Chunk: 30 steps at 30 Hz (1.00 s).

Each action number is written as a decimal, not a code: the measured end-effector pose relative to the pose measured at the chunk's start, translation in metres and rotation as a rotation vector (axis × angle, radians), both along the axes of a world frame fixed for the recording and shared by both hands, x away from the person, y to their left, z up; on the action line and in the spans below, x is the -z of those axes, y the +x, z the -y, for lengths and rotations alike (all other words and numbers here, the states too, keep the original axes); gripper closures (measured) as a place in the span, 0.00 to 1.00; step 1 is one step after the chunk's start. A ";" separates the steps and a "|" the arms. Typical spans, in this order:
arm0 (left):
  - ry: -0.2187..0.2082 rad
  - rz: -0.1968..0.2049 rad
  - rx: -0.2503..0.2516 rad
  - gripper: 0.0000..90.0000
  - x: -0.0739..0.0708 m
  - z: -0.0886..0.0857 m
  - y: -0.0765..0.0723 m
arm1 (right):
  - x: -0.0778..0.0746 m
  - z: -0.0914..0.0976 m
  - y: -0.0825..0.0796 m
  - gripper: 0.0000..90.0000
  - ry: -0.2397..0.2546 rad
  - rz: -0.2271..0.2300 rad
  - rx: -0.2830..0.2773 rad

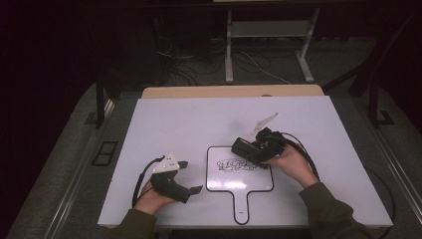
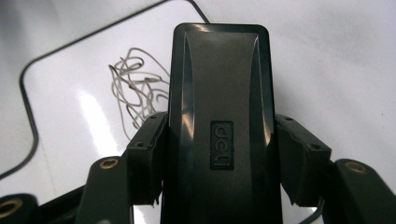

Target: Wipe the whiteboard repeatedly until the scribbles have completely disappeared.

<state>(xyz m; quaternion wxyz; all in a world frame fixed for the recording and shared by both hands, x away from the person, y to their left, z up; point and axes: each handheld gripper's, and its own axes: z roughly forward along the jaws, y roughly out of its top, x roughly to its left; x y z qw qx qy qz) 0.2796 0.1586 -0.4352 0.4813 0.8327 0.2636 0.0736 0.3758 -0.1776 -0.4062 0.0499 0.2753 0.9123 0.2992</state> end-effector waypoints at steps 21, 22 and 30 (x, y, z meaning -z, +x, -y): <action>0.003 -0.002 0.004 0.00 0.000 0.000 0.000 | 0.019 0.011 0.004 0.43 -0.061 -0.001 0.036; 0.003 -0.002 0.004 0.00 0.000 0.000 0.000 | 0.019 0.010 0.004 0.43 -0.064 0.000 0.037; 0.003 -0.004 0.004 0.00 0.000 0.001 0.000 | 0.019 0.004 0.001 0.43 -0.074 0.017 0.016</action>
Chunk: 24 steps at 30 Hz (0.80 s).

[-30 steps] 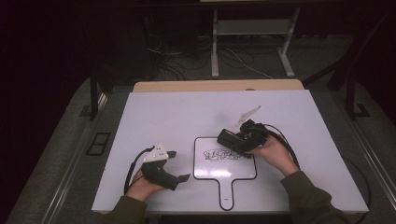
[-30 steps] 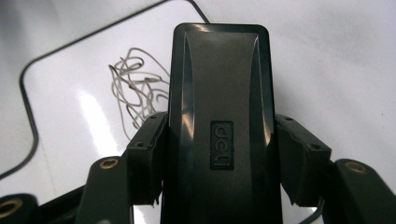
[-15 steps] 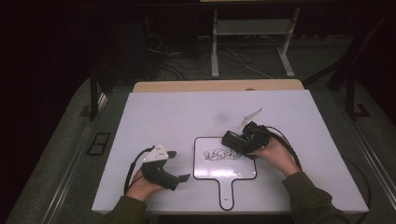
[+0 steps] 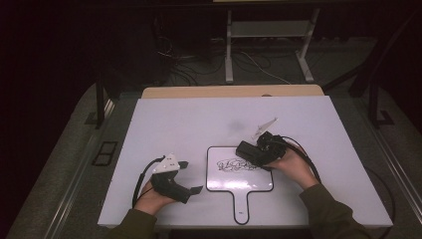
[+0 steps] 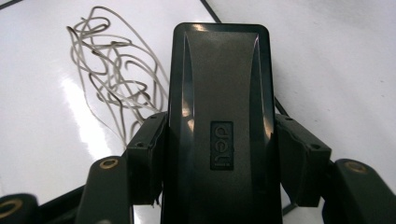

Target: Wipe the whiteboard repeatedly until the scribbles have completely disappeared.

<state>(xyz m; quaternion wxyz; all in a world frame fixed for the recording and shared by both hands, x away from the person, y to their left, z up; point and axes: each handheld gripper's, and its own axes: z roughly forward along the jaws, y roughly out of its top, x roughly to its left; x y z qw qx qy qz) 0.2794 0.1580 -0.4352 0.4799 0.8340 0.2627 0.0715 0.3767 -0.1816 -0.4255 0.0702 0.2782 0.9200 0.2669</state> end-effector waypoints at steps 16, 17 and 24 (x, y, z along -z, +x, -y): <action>0.000 0.001 0.002 0.00 0.000 0.000 0.000 | -0.001 0.009 0.002 0.43 -0.020 0.007 0.040; 0.000 0.001 0.002 0.00 0.000 0.000 0.000 | -0.001 0.008 0.001 0.43 -0.026 0.008 0.034; -0.001 0.001 0.002 0.00 0.000 0.000 0.000 | -0.002 0.001 -0.005 0.43 -0.048 0.021 0.010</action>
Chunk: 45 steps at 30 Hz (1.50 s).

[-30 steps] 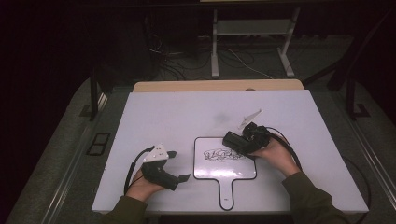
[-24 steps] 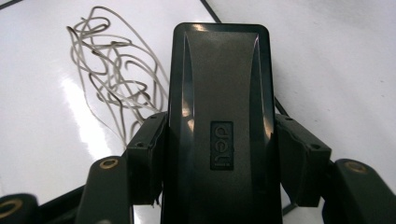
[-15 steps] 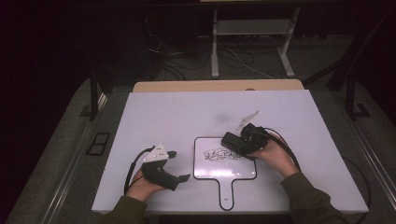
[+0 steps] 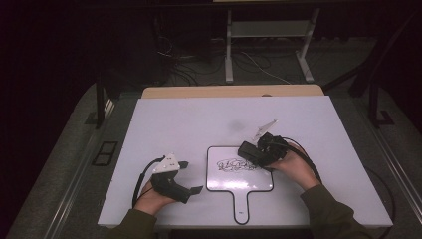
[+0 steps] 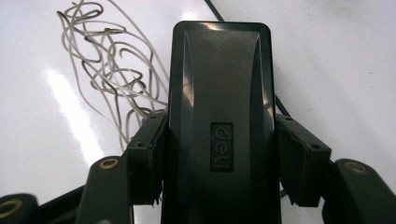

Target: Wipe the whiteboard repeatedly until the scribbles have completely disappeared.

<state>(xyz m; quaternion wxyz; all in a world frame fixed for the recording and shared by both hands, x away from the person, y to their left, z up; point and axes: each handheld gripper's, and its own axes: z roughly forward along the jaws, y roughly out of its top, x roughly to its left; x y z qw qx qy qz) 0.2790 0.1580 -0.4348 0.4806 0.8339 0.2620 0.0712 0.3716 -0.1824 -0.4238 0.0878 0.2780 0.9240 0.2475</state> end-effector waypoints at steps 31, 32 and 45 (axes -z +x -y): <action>-0.002 0.001 0.004 0.00 0.000 0.000 0.000 | -0.003 -0.015 -0.039 0.43 -0.040 -0.013 -0.085; -0.002 0.001 0.004 0.00 0.000 0.000 0.000 | -0.003 -0.015 -0.039 0.43 -0.040 -0.013 -0.086; -0.002 -0.002 0.002 0.00 0.001 0.001 0.000 | -0.002 -0.009 -0.006 0.43 -0.038 -0.015 -0.053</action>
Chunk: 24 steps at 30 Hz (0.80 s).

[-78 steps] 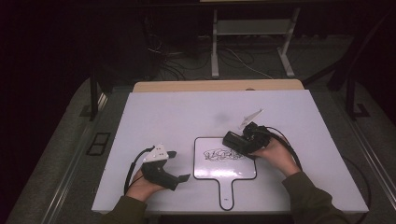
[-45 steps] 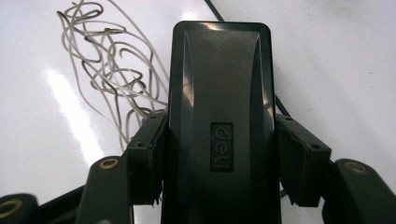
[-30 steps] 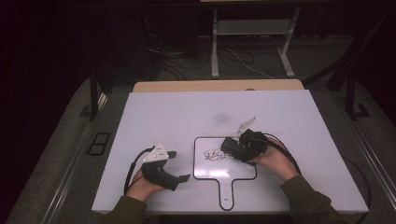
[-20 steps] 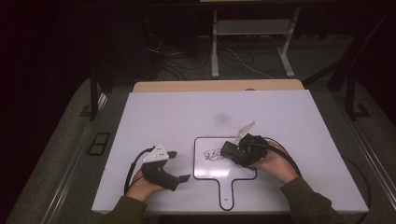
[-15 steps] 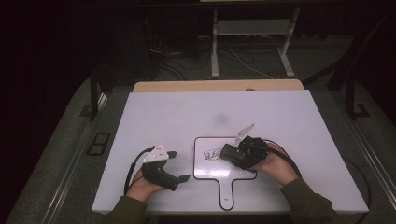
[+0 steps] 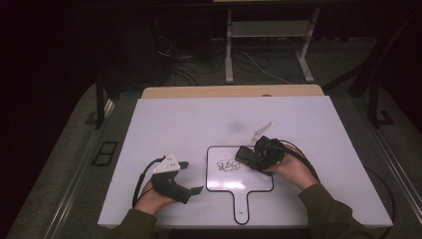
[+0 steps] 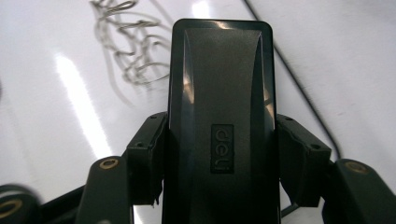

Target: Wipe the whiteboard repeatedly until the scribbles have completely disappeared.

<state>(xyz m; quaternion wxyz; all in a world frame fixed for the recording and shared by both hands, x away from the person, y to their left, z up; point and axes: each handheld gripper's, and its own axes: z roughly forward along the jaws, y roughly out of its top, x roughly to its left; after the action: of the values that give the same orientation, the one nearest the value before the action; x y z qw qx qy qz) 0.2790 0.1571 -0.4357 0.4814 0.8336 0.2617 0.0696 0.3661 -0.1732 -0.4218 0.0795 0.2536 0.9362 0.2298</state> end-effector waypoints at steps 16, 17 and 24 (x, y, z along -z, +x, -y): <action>0.003 -0.001 0.002 0.00 0.000 0.000 0.000 | 0.001 0.007 0.027 0.43 0.005 0.002 0.062; 0.002 0.000 0.001 0.00 0.000 0.000 0.000 | 0.000 0.007 0.026 0.43 -0.001 0.006 0.062; 0.004 0.000 0.001 0.00 0.000 -0.001 0.000 | -0.001 0.005 0.013 0.43 -0.019 0.007 0.034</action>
<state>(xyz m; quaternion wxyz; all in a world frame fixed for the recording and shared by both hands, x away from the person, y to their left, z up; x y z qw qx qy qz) 0.2792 0.1576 -0.4355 0.4799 0.8346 0.2611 0.0699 0.3790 -0.1786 -0.4212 0.0893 0.2679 0.9337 0.2203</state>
